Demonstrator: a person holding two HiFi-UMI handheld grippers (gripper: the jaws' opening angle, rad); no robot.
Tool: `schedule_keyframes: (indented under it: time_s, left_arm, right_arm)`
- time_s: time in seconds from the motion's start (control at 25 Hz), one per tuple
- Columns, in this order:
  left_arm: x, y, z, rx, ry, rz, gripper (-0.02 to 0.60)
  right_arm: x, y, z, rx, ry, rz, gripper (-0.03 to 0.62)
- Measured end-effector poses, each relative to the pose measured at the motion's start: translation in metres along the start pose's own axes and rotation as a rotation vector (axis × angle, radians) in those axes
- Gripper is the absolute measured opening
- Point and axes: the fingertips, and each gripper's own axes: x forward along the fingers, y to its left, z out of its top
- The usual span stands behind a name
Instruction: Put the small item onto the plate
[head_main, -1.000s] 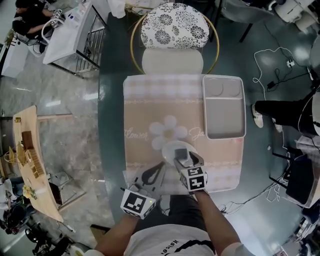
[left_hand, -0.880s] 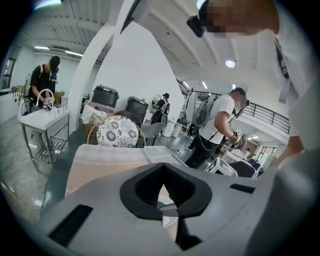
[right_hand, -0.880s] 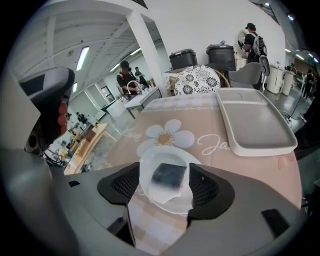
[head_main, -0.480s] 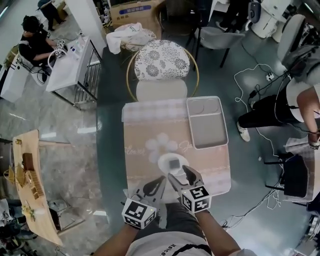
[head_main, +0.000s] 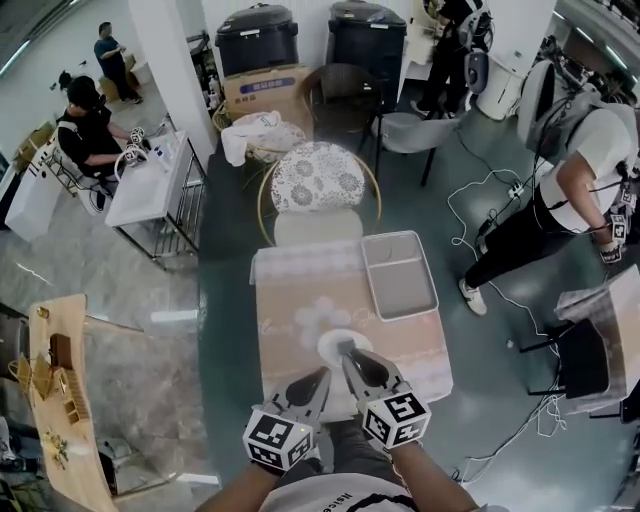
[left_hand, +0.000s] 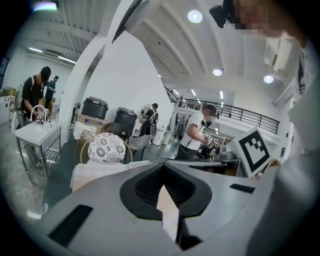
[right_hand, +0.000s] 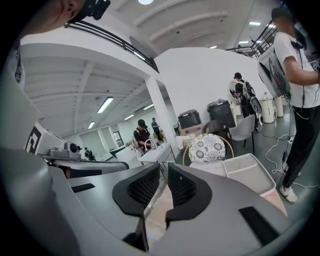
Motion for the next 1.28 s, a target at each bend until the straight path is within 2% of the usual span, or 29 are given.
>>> schedule_keyframes:
  time_s: [0.56,1.28]
  left_arm:
    - [-0.058,-0.045,0.035,0.043,-0.089,-0.05,0.006]
    - [-0.095,-0.077,0.058,0.092,-0.175,-0.094,0.006]
  right_arm:
    - [-0.063,0.063,0.047,-0.07,-0.157,-0.003,0.028]
    - [-0.108,0.097,0.071,-0.161,-0.256,-0.033,0.014]
